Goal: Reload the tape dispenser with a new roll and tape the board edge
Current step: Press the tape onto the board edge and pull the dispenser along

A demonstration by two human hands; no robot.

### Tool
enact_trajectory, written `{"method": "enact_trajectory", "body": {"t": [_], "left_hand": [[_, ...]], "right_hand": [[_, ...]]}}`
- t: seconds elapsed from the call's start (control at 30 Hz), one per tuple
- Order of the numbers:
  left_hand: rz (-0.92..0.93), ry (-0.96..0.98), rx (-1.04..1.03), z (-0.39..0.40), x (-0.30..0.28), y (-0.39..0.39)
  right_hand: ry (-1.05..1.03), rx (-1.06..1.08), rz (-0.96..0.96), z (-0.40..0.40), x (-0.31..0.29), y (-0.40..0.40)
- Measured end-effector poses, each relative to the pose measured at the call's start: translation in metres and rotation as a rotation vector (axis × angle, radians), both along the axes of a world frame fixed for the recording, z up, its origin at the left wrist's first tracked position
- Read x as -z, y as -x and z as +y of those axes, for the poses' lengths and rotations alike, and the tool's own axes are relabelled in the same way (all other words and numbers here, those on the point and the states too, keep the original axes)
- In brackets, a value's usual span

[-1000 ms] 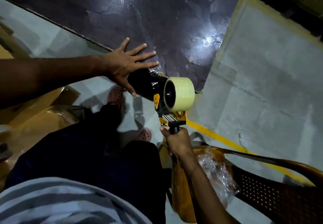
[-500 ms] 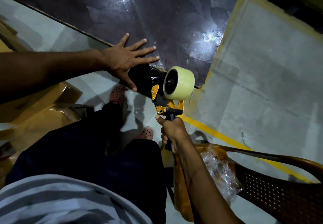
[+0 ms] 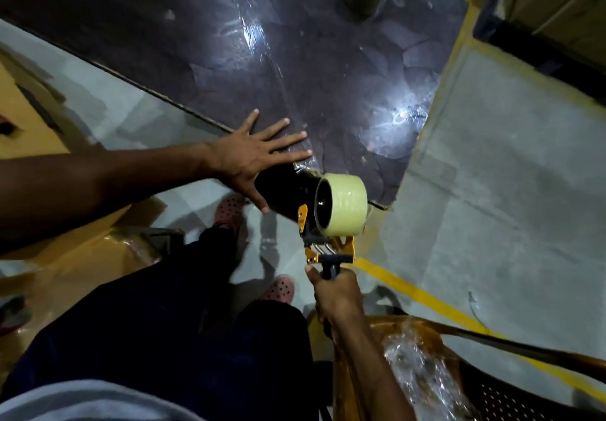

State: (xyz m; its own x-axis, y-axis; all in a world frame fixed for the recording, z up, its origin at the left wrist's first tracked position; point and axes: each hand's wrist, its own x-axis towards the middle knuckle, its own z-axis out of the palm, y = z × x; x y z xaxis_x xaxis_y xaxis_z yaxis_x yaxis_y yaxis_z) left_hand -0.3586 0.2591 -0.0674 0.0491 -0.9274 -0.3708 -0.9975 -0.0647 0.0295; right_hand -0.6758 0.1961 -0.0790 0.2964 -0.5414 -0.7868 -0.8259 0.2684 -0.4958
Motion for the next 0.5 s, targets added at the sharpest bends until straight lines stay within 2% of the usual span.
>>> {"method": "enact_trajectory", "body": {"t": [0.13, 0.5], "left_hand": [[-0.035, 0.006, 0.007, 0.000, 0.005, 0.003], [0.012, -0.002, -0.009, 0.001, 0.009, 0.003]], "right_hand": [[-0.090, 0.060, -0.006, -0.001, 0.003, -0.001], [-0.180, 0.113, 0.022, -0.001, -0.009, -0.007]]}}
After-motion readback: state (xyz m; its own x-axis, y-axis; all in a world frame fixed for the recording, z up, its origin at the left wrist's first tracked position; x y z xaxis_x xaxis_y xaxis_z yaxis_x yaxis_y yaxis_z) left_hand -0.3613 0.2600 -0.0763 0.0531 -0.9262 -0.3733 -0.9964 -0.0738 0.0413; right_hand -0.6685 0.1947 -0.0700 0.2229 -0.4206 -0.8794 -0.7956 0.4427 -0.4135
